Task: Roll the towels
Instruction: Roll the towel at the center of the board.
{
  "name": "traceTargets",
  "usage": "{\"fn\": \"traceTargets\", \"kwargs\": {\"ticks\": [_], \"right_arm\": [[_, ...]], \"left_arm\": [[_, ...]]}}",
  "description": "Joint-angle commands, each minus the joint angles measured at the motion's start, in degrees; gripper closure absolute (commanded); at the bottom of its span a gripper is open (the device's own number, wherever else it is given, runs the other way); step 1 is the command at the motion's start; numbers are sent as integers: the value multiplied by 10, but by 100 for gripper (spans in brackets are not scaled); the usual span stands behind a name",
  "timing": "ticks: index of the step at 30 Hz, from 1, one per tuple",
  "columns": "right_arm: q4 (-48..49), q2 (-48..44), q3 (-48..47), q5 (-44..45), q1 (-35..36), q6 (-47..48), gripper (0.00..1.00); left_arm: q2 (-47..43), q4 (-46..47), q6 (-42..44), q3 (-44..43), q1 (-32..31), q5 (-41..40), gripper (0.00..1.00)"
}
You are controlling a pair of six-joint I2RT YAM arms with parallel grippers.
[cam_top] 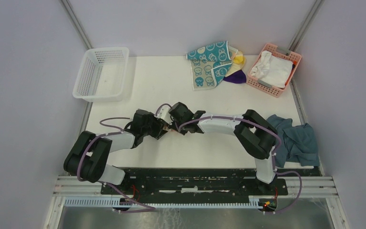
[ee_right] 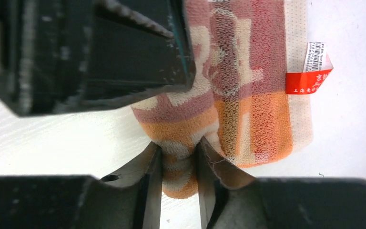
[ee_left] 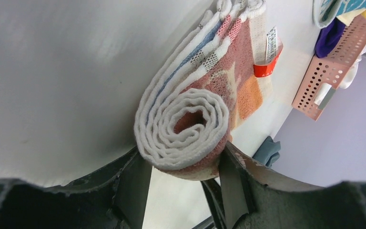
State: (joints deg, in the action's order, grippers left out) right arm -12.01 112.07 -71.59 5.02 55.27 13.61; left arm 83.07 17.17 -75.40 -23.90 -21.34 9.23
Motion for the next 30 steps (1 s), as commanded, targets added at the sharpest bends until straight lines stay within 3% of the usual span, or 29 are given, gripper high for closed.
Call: {"fn": "traceTargets", "kwargs": {"ticks": [1, 3, 6, 9, 13, 21, 30], "right_arm": [[-130, 46, -21, -97, -14, -19, 75], [-172, 52, -44, -121, -14, -29, 84], [-228, 60, -78, -167, -18, -49, 90], [-325, 97, -159, -246, -37, -94, 91], [-382, 133, -222, -294, -51, -129, 90], [-360, 169, -238, -419, -90, -204, 89], [-311, 184, -206, -483, -116, -265, 87]], "left_arm": [[-22, -109, 32, 27, 12, -27, 39], [-47, -121, 36, 27, 15, -29, 38], [-105, -152, 40, 27, 16, -50, 36], [-221, -225, 47, 24, 16, -96, 34], [-275, -259, 46, 28, 14, -92, 34], [-280, -235, 23, 57, 14, -68, 33], [-192, -142, 25, 49, 13, -46, 33]]}}
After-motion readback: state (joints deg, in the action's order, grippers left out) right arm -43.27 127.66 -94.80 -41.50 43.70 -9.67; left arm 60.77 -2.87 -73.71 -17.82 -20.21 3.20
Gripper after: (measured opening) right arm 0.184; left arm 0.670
